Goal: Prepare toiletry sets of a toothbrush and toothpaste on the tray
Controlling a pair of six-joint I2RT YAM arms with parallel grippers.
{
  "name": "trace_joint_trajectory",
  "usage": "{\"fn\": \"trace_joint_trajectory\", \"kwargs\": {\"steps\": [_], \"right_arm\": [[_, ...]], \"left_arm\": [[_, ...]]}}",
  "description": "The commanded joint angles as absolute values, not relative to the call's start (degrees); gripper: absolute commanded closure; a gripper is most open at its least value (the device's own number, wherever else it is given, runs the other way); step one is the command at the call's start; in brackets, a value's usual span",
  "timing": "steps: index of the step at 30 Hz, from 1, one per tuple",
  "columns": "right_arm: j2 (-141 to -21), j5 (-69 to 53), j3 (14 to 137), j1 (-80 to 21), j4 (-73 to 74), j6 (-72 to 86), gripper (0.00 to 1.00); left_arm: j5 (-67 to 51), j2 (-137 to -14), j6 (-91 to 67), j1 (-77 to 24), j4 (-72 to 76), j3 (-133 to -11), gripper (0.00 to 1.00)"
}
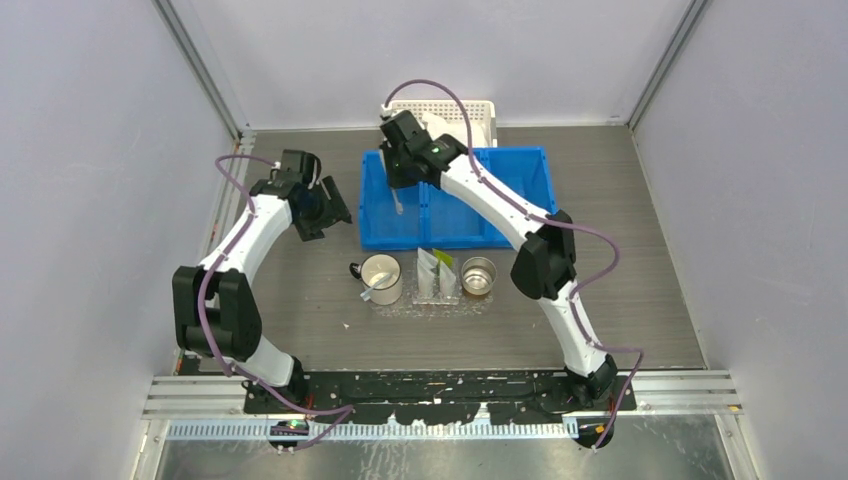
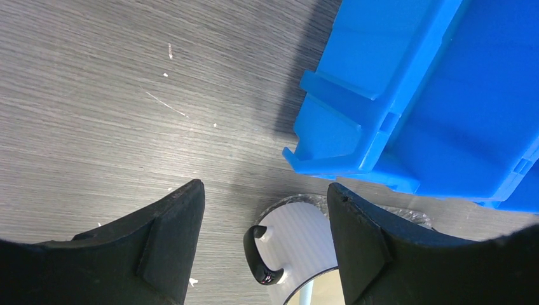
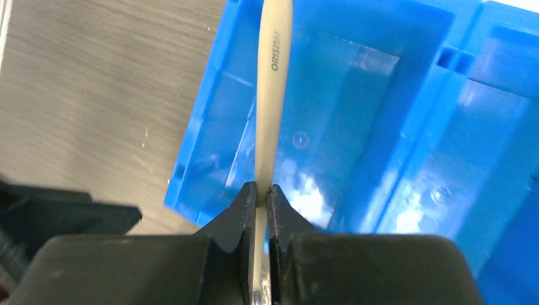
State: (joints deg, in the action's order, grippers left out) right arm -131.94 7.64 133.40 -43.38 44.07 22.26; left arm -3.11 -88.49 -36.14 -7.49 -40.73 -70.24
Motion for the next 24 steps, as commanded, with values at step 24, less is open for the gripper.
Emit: {"fn": "trace_joint_trajectory", "kwargs": {"steps": [24], "right_arm": [[-83.87, 3.37, 102.09, -43.42, 87.23, 26.7, 0.93]], "left_arm": [[-4.97, -76.11, -34.01, -6.77, -41.54, -67.56, 0.0]]}}
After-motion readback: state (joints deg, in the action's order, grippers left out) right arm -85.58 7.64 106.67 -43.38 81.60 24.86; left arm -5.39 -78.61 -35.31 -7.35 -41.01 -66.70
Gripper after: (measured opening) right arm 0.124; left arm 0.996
